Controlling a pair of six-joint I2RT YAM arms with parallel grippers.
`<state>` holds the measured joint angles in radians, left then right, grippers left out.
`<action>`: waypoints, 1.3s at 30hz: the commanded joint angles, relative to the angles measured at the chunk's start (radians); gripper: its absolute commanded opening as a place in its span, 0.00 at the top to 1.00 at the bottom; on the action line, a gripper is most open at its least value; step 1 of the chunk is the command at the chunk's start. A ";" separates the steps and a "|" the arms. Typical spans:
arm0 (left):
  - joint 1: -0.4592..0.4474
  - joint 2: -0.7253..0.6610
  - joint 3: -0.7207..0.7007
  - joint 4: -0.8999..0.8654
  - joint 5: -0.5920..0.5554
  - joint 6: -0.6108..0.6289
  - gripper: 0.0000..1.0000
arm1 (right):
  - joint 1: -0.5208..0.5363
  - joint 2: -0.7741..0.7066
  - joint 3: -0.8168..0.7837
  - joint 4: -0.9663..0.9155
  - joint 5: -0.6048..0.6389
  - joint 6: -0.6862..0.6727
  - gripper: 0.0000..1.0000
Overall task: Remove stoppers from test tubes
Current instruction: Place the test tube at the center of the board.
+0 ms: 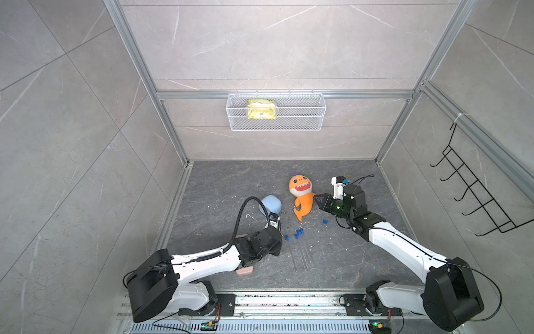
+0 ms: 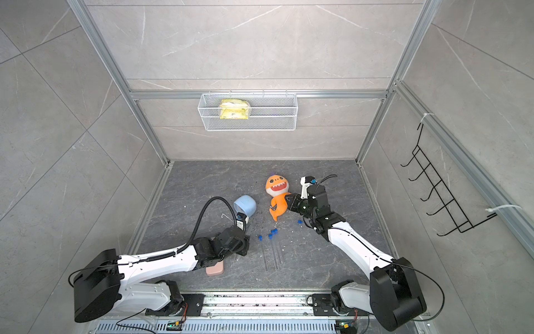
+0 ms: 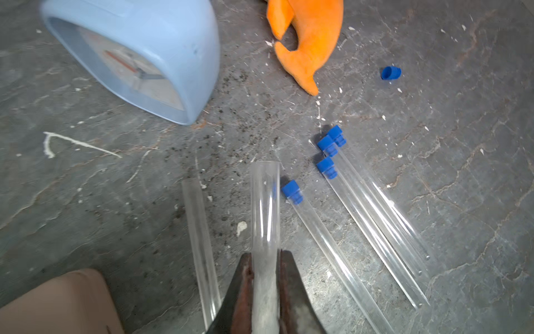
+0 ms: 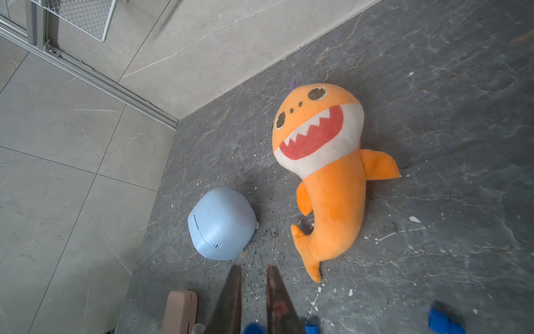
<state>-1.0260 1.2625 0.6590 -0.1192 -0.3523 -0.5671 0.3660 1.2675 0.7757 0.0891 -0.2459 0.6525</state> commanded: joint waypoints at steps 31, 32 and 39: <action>-0.016 0.337 0.076 0.019 -0.054 -0.250 0.77 | -0.080 0.061 -0.089 -0.054 0.154 -0.005 1.00; -0.016 0.338 0.076 0.017 -0.054 -0.253 0.74 | -0.081 0.066 -0.089 -0.055 0.167 0.000 1.00; -0.016 0.329 0.080 0.003 -0.055 -0.254 0.60 | -0.087 0.114 -0.085 -0.060 0.244 0.032 1.00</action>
<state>-1.0393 1.5940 0.7151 -0.0826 -0.3893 -0.8116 0.2844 1.3628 0.6979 0.0509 -0.0605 0.6609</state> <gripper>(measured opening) 0.393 0.154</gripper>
